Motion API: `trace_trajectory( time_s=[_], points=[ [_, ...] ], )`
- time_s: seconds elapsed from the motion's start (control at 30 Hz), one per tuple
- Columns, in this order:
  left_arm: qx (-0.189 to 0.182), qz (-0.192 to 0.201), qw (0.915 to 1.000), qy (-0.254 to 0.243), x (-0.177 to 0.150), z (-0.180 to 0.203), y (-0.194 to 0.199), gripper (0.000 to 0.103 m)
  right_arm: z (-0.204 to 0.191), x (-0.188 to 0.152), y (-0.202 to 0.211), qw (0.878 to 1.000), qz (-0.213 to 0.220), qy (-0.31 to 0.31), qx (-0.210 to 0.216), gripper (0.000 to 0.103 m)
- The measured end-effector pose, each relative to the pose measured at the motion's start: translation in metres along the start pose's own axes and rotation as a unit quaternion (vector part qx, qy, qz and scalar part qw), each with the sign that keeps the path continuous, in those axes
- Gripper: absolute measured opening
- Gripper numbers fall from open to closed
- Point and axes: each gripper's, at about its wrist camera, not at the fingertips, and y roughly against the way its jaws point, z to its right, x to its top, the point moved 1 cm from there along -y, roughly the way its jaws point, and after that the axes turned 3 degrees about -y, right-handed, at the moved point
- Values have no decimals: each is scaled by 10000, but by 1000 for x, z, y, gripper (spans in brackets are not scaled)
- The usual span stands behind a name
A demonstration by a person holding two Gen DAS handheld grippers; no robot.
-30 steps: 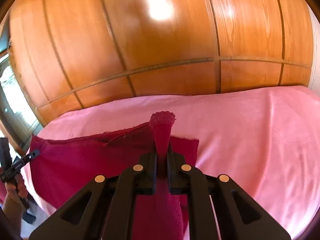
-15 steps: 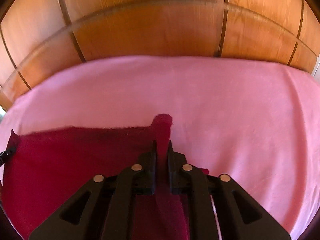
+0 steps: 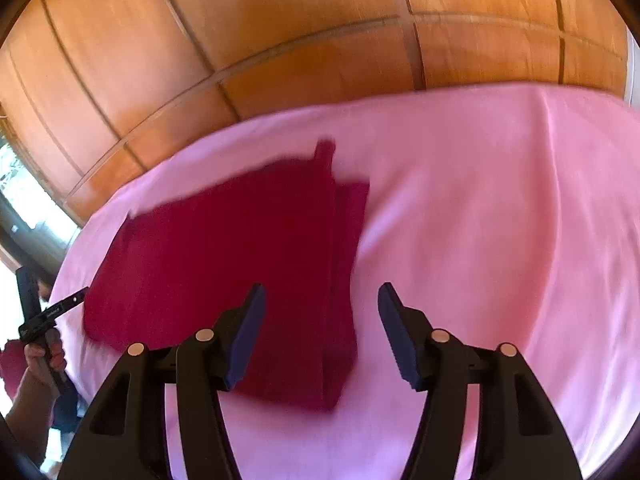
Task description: Fold small clothes
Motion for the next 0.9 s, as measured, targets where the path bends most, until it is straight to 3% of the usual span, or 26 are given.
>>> trace_trajectory(
  time_s=[0.1,0.23,0.3,0.43,0.57,0.63,0.67,0.73,0.9],
  points=[
    [-219,-54,9996,197,-25,-3,15,70,-5,-24,-6,9995,-255,145,-101,52],
    [-322,-170,9993,123,-49,5,20,68,-12,-34,-23,9985,-393,326,-182,13],
    [-357,-188,9990,-215,-55,17,22,62,-18,-31,-16,9985,-310,403,-211,11],
    [-412,-53,9958,-813,-59,41,23,62,-19,-23,-5,9988,-59,413,-253,11],
    [-372,-145,9956,-846,-57,43,5,62,-18,-27,-14,9983,-140,377,-413,10],
    [-426,-166,9952,-865,-53,42,-1,43,-20,-27,-17,9979,-144,395,-493,10],
    [-458,-238,9943,-937,-50,42,-5,24,-21,-26,-16,9978,-124,409,-514,9],
    [-442,-162,9929,-1096,-44,41,0,9,-22,-21,-5,9974,-9,472,-541,9],
    [-552,-25,9886,-1404,-39,33,29,8,-21,-17,16,9964,208,563,-602,8]
  ],
)
